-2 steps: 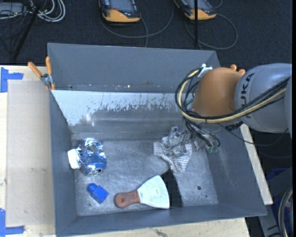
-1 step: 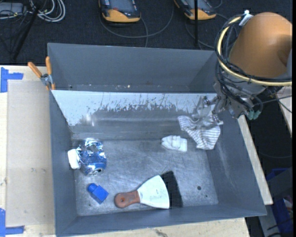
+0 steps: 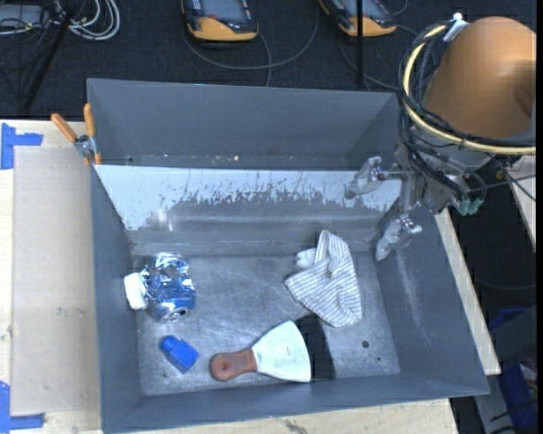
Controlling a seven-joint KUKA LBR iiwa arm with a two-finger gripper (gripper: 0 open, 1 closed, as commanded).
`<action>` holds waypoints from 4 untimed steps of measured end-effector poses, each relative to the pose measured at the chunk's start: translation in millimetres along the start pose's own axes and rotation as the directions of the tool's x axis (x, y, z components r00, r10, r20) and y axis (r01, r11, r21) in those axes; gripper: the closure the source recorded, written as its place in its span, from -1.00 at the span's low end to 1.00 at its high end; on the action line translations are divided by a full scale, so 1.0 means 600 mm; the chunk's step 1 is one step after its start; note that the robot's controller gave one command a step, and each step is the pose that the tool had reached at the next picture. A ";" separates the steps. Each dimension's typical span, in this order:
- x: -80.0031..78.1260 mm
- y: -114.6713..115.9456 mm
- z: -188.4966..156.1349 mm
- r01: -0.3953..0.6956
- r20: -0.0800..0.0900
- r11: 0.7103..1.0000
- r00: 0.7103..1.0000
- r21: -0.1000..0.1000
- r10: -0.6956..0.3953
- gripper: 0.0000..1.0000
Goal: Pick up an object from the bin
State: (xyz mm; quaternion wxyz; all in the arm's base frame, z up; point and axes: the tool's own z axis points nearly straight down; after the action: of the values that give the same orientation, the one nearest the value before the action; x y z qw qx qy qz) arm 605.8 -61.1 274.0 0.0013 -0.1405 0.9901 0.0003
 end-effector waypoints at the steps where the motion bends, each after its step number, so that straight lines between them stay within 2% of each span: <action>1: 0.000 0.000 0.000 -0.001 0.000 1.000 1.000 0.000 0.001 -1.00; 2: 0.035 -0.013 0.074 0.065 0.003 0.998 0.998 0.001 -0.065 -1.00; 3: 0.074 -0.029 0.177 0.226 0.000 0.974 0.974 0.001 -0.226 -1.00; 4: 0.076 -0.050 0.259 0.271 -0.001 0.963 0.963 -0.001 -0.271 -1.00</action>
Offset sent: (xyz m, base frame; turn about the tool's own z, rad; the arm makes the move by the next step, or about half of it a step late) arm -0.0538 -0.0415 -0.1302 -0.1765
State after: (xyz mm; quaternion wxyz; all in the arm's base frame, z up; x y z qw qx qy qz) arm 570.5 -102.5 118.7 0.0006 -0.2747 0.9615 0.0002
